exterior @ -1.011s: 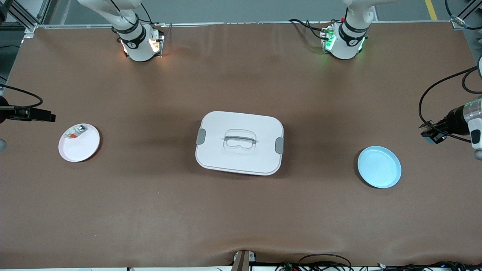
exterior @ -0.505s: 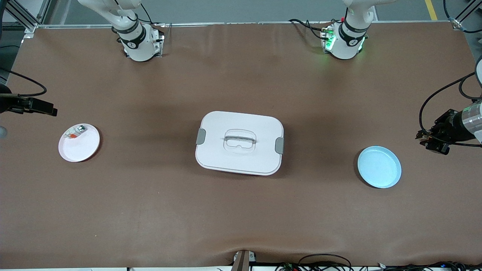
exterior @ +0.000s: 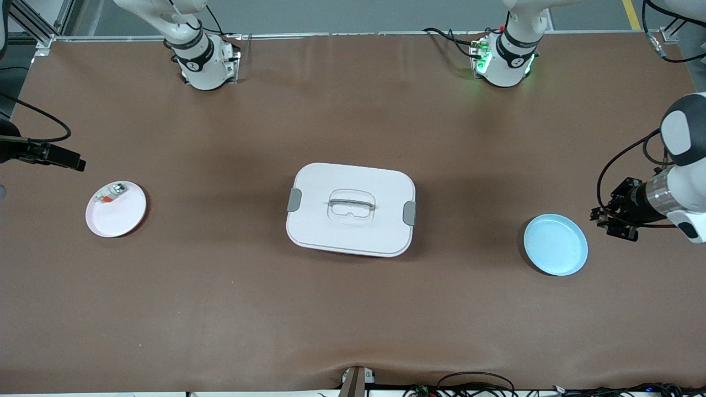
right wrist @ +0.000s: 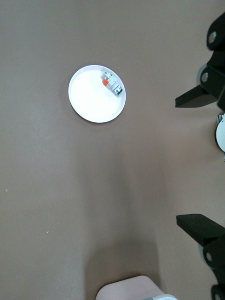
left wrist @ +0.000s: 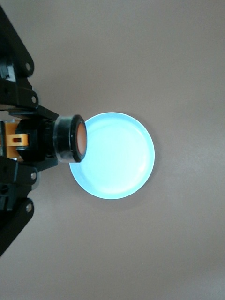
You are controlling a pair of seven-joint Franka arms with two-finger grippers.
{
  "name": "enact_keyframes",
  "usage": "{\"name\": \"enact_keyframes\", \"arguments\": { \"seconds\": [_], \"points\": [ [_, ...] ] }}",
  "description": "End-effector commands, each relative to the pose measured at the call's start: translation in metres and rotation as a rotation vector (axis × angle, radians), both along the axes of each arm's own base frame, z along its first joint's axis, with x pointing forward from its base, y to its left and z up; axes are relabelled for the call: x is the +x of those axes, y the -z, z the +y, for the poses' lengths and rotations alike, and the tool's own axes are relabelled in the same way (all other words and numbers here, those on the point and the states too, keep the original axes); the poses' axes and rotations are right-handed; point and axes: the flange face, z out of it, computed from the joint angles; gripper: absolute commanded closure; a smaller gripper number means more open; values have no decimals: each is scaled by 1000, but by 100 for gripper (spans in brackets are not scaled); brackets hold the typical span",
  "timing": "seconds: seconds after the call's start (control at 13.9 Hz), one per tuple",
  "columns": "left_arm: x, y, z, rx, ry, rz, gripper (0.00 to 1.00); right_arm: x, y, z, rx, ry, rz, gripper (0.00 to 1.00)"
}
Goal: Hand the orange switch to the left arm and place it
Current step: 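Carry the switch with the left gripper over the light-blue plate, then lower the switch onto the light-blue plate and open the left gripper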
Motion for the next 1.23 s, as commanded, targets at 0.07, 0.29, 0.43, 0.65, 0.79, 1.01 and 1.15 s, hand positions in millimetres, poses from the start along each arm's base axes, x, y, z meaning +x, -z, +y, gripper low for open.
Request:
{"name": "enact_keyframes", "arguments": {
  "seconds": [0.07, 0.29, 0.43, 0.65, 0.79, 1.01, 1.15],
  "points": [
    [-11, 30, -5, 0, -44, -38, 94, -6, -7, 18, -23, 2, -20, 0],
    [-11, 60, -6, -2, -63, -47, 94, -20, -27, 7, -11, 28, -41, 0],
    [-10, 76, -6, -5, -65, -49, 94, -29, -35, 7, -11, 25, -24, 0],
    [-10, 95, -5, -8, -70, -64, 94, -30, -34, 16, -27, 9, -15, 0],
    [-12, 110, -4, -9, -73, -66, 94, -37, -44, 19, -14, 7, -25, 0],
    [-15, 125, -1, -11, -78, -52, 94, -41, -47, 20, -11, 7, -19, 0],
    [-15, 134, -1, -11, -77, -46, 94, -41, -44, 19, -13, 9, -7, 0]
  ]
}}
